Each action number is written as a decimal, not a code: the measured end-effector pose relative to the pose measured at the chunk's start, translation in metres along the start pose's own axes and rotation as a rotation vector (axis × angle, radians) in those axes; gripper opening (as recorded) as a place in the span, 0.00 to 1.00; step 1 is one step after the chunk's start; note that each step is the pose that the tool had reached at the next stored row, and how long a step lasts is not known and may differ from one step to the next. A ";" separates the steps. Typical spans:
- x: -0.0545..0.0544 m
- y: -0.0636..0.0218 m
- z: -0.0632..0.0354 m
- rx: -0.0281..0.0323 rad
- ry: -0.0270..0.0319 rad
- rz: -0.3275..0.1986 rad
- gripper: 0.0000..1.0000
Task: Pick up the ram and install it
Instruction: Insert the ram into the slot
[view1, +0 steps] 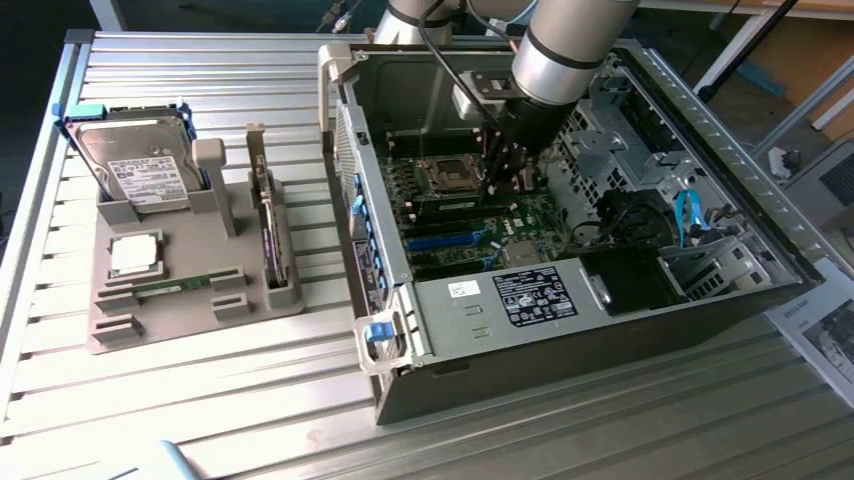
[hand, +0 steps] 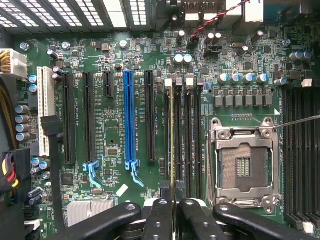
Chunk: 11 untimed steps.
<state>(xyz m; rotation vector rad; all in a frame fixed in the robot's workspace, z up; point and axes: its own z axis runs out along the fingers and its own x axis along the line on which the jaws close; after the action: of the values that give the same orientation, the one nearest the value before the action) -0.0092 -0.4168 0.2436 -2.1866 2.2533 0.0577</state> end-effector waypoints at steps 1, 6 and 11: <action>0.000 0.0000 0.0004 -0.0001 0.0002 0.000 0.12; 0.000 0.0000 0.0007 0.0001 -0.0003 0.000 0.12; 0.001 0.0005 0.0006 -0.0001 -0.0003 0.000 0.12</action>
<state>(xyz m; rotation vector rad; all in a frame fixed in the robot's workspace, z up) -0.0097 -0.4173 0.2430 -2.1866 2.2530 0.0582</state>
